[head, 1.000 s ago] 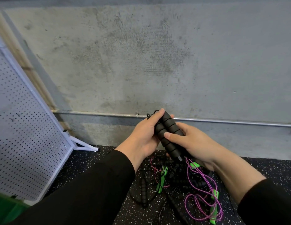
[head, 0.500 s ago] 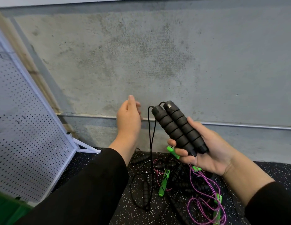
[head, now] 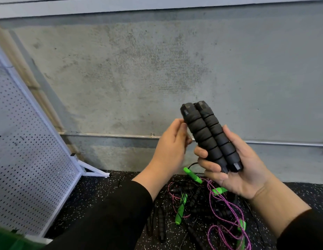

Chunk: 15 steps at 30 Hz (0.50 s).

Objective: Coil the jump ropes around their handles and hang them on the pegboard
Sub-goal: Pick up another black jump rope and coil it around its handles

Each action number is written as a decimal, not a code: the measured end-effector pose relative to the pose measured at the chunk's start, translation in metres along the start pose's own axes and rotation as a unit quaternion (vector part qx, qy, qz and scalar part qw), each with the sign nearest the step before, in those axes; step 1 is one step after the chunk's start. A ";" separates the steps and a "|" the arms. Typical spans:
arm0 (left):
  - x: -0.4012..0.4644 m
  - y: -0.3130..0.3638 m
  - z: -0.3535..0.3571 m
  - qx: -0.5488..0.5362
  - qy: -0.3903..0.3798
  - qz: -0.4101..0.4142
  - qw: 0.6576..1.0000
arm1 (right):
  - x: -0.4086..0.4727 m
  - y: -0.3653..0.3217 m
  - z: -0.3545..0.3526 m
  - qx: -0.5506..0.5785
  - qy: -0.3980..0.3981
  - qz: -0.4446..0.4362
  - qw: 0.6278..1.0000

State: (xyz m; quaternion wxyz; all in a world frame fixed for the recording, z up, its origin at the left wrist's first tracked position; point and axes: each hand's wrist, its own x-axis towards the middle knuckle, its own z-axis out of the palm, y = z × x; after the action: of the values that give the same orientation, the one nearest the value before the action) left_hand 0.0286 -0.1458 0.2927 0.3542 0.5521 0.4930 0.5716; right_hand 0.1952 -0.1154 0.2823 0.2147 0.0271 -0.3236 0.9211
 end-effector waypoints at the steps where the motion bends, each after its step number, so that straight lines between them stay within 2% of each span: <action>1: 0.000 -0.001 0.002 0.038 -0.012 0.011 0.999 | -0.001 -0.002 0.000 -0.014 0.020 -0.011 1.000; 3: 0.001 0.000 0.002 0.100 -0.030 0.016 0.994 | -0.004 -0.007 0.003 -0.069 0.097 -0.030 0.993; 5: 0.004 0.002 -0.001 0.139 -0.047 0.004 0.989 | -0.005 -0.011 0.009 -0.149 0.188 -0.053 0.969; 7: 0.005 0.004 -0.005 0.182 -0.061 -0.016 0.981 | -0.004 -0.012 0.014 -0.249 0.261 -0.075 0.929; 10: 0.006 0.002 -0.010 0.195 -0.069 -0.077 0.975 | 0.000 -0.008 0.016 -0.366 0.308 -0.093 0.873; 13: 0.006 -0.002 -0.014 0.146 -0.080 -0.145 0.975 | 0.005 -0.005 0.017 -0.484 0.355 -0.101 0.794; 15: 0.003 -0.002 -0.013 0.085 -0.079 -0.190 0.975 | 0.007 -0.006 0.014 -0.589 0.373 -0.095 0.710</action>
State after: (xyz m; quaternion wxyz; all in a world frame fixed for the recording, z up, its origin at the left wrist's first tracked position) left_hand 0.0149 -0.1448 0.2931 0.4461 0.5197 0.6064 0.4040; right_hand 0.1898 -0.1174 0.2981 0.3768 -0.4202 -0.6898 0.4534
